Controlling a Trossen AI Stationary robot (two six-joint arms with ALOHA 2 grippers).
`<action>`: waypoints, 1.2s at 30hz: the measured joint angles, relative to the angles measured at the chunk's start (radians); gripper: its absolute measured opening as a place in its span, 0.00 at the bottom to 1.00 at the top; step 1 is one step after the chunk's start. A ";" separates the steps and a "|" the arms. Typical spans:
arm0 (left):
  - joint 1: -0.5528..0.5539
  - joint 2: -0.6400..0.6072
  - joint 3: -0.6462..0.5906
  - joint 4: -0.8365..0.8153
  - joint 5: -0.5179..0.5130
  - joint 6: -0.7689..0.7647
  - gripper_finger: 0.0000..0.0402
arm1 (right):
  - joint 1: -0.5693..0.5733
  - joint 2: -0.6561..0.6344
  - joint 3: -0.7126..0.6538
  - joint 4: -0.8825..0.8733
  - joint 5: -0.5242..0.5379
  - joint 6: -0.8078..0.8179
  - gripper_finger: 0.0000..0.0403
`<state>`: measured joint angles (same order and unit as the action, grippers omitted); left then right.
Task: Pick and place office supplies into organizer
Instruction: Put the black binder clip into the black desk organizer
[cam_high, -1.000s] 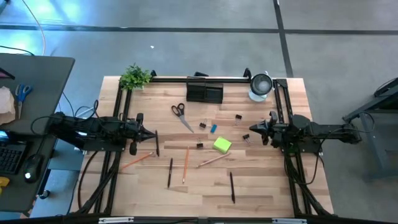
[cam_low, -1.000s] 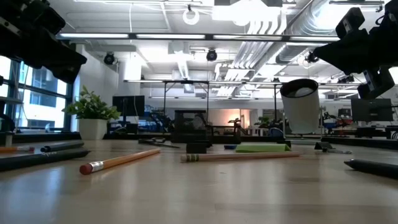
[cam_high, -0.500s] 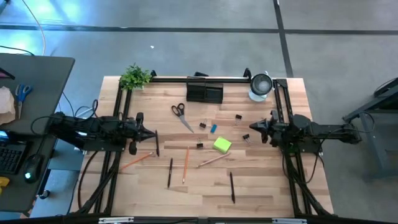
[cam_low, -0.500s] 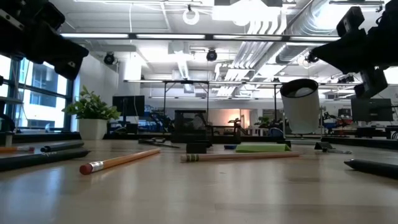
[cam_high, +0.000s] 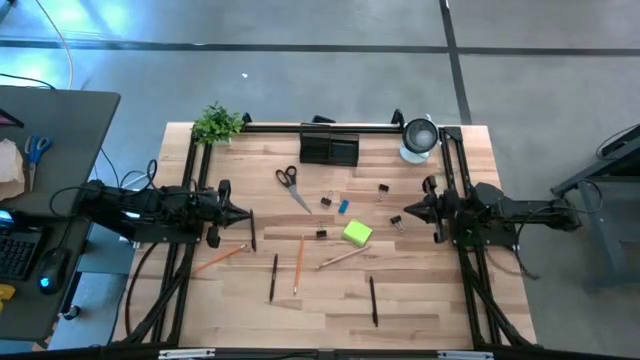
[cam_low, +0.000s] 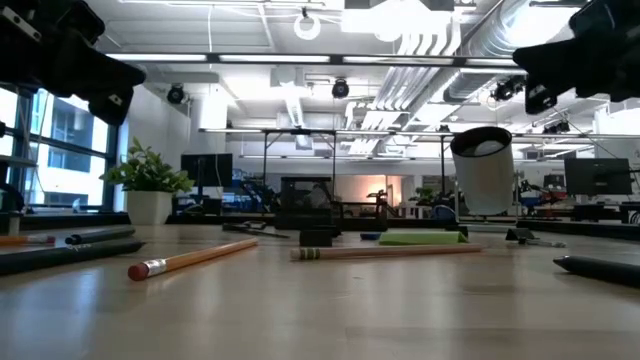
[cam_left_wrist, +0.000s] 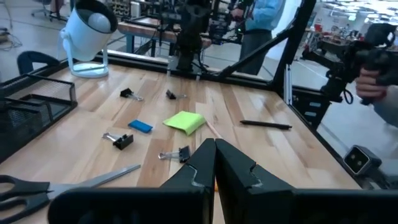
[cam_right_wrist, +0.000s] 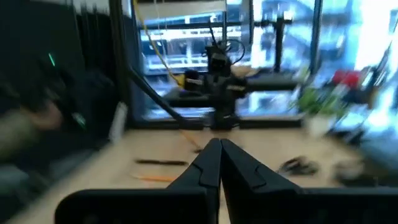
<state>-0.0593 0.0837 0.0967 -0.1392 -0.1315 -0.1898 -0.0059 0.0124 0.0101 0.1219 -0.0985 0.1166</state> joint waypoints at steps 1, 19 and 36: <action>0.000 0.000 0.000 0.009 -0.012 0.002 0.00 | 0.000 0.000 0.000 -0.001 0.000 0.054 0.00; 0.000 0.000 -0.025 0.094 -0.017 0.008 0.00 | 0.000 0.016 0.001 0.017 0.176 0.170 0.00; 0.000 0.185 -0.067 0.660 -0.202 0.215 0.00 | -0.056 0.529 0.211 -0.161 0.472 0.031 0.40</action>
<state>-0.0593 0.2690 0.0300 0.5207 -0.3338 0.0249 -0.0623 0.5410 0.2208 -0.0396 0.3740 0.1476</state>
